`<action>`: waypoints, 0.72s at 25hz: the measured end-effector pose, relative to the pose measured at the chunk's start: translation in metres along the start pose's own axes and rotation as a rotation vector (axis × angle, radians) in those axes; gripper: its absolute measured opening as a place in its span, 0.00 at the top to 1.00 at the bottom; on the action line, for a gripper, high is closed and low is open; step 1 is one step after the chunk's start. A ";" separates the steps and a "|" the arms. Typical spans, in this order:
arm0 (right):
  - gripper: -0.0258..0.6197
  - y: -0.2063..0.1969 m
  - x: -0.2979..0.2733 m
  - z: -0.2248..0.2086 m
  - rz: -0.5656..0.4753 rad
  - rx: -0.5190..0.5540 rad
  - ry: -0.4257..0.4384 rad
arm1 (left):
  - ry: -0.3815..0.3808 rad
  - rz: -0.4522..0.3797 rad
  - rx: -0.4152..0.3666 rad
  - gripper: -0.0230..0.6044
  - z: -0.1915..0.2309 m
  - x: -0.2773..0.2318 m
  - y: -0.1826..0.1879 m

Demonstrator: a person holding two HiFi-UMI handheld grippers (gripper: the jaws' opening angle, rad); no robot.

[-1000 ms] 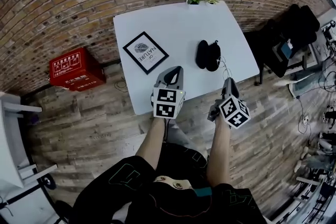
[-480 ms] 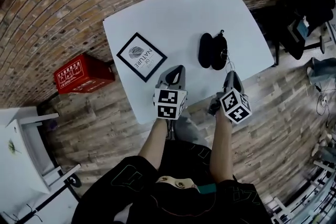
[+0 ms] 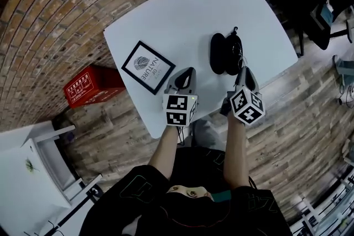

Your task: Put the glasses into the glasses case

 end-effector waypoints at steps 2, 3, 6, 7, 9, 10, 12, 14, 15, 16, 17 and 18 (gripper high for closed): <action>0.93 0.002 -0.007 0.000 0.004 0.003 -0.007 | -0.003 0.002 -0.002 0.96 0.000 -0.006 0.003; 0.93 0.003 -0.010 0.000 0.005 0.005 -0.010 | -0.004 0.002 -0.003 0.96 0.000 -0.008 0.005; 0.93 0.003 -0.019 0.002 0.012 0.015 -0.017 | -0.008 0.006 -0.005 0.96 0.001 -0.013 0.008; 0.93 0.002 -0.022 0.002 0.016 0.020 -0.020 | -0.008 0.008 -0.006 0.96 0.002 -0.015 0.008; 0.93 0.000 -0.026 0.003 0.028 0.033 -0.028 | -0.007 0.013 -0.005 0.96 0.004 -0.018 0.008; 0.93 -0.001 -0.028 0.002 0.034 0.042 -0.033 | -0.007 0.016 -0.004 0.96 0.005 -0.019 0.008; 0.93 -0.003 -0.030 0.002 0.046 0.059 -0.042 | -0.009 0.020 -0.003 0.96 0.005 -0.021 0.008; 0.93 -0.005 -0.032 0.002 0.064 0.081 -0.052 | -0.011 0.023 -0.001 0.96 0.005 -0.023 0.007; 0.93 -0.007 -0.032 0.002 0.075 0.091 -0.058 | -0.013 0.025 0.000 0.96 0.005 -0.023 0.006; 0.93 -0.008 -0.033 0.001 0.087 0.100 -0.064 | -0.014 0.027 0.000 0.96 0.005 -0.023 0.005; 0.93 -0.010 -0.033 0.000 0.101 0.108 -0.071 | -0.016 0.028 0.000 0.96 0.004 -0.024 0.005; 0.93 -0.012 -0.033 -0.001 0.116 0.114 -0.080 | -0.018 0.028 0.001 0.96 0.004 -0.024 0.004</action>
Point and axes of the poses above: the fingertips, and each gripper's own axes: x backward along the fingers, z to its left, y out of its top, the point moved 3 cm from there along x, backward along the fingers, and after that the axes turned 10 degrees about y, right-handed, at the moved point
